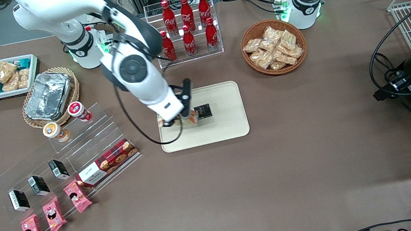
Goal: Place sandwich on tray
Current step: 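Lower the sandwich onto the tray beside the black packet and open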
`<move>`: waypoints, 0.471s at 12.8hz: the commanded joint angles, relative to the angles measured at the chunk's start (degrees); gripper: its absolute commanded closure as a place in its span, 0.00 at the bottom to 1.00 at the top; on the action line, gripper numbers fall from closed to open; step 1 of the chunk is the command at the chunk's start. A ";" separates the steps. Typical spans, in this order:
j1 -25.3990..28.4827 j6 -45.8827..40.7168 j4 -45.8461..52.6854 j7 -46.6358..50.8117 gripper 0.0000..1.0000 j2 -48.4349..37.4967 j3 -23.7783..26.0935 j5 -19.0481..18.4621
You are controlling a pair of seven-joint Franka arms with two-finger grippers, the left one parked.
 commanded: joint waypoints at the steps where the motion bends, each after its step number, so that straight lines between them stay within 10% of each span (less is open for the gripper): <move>1: 2.42 8.29 2.40 1.80 1.00 8.76 -0.25 -5.09; 6: 4.97 15.79 4.68 1.98 1.00 17.66 -1.03 -15.22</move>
